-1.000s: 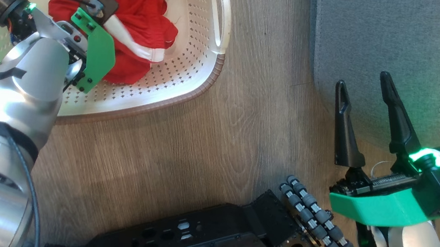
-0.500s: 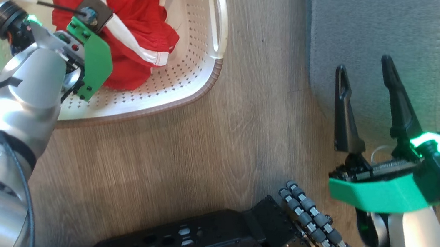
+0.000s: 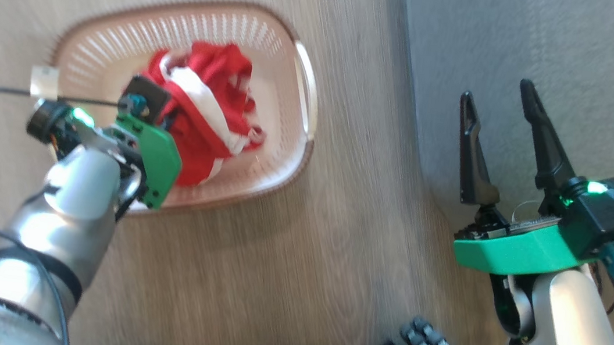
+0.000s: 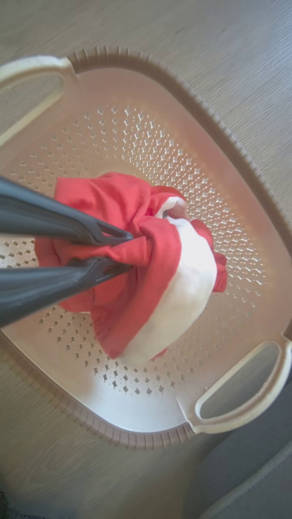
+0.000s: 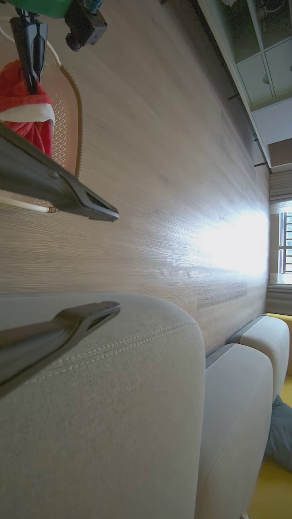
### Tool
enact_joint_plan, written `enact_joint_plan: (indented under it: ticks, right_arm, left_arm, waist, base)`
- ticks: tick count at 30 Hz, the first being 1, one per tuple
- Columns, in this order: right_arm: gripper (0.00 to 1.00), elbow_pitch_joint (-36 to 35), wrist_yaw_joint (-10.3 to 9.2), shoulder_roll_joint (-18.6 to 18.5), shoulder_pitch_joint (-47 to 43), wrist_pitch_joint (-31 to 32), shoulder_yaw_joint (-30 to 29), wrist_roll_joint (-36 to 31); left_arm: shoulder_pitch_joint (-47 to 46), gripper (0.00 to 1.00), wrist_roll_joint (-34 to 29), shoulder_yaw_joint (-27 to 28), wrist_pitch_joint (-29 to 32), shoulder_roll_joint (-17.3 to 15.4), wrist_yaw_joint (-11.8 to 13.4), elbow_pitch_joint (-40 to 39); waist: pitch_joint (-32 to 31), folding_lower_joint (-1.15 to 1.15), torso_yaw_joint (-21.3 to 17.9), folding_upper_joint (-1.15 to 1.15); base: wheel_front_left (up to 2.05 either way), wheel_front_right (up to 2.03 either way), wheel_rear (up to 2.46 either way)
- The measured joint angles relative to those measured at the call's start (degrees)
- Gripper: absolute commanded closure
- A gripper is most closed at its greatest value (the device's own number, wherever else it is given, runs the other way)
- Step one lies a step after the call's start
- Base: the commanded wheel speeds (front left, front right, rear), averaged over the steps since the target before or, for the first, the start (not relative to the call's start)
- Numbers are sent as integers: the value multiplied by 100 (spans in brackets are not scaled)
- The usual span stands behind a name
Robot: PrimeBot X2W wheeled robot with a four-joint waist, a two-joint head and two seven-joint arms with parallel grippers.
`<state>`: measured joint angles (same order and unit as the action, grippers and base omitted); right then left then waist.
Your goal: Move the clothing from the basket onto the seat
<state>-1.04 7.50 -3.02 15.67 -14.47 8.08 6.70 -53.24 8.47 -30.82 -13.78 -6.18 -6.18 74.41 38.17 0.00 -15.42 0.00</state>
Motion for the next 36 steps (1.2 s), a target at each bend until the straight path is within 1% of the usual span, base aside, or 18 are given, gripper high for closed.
enact_joint_plan:
  ticks: [4, 8, 13, 19, 22, 23, 27, 32, 36]
  right_arm:
    - [0, 203, 0, 0, -42, 1, -2, -57]
    - [0, 393, 0, -1, -266, 1, -27, -108]
    - [0, 582, 0, -1, -551, 1, -31, -169]
    - [0, 759, 0, -1, -860, 1, -99, -170]
    - [0, 797, 0, -1, -982, 1, -121, -170]
    - [0, 825, 0, -1, -1100, 1, -113, -169]
    - [0, 846, 0, -1, -1278, 1, -113, -168]
    - [0, 846, 0, -1, -1310, 1, -145, -167]
    - [0, 843, 0, -1, -1426, 1, -175, -167]
  left_arm:
    - [330, 100, 160, 136, -41, 49, 144, -288]
    - [761, 100, 401, 445, -42, 58, 350, -1082]
    - [1394, 100, 417, 767, -42, 26, 583, -2049]
    - [2125, 100, 565, 1405, -42, 63, 781, -3292]
    - [2312, 100, 536, 1566, -42, 84, 822, -3706]
    - [2482, 100, 455, 1739, -42, 114, 842, -4155]
    - [2721, 100, 297, 2116, -43, 189, 889, -5154]
    - [2818, 100, 202, 2451, -49, 270, 780, -6169]
    - [2914, 100, 197, 2524, -51, 348, 669, -6764]
  waist:
    - [-611, 0, 126, 0]
    - [-1231, 0, 259, 0]
    - [-1974, 0, 423, 0]
    - [-2783, 0, 613, 0]
    - [-3029, -1, 675, 0]
    - [-3257, -1, 731, 0]
    - [-3610, -1, 837, 0]
    - [-3862, -1, 944, 0]
    - [-3977, -1, 1014, 0]
  base:
    - [0, 0, 0]
    - [0, 0, 0]
    - [0, 0, 0]
    - [0, 0, 0]
    - [0, 0, 0]
    - [0, 0, 0]
    - [0, 0, 0]
    - [0, 0, 0]
    - [0, 0, 0]
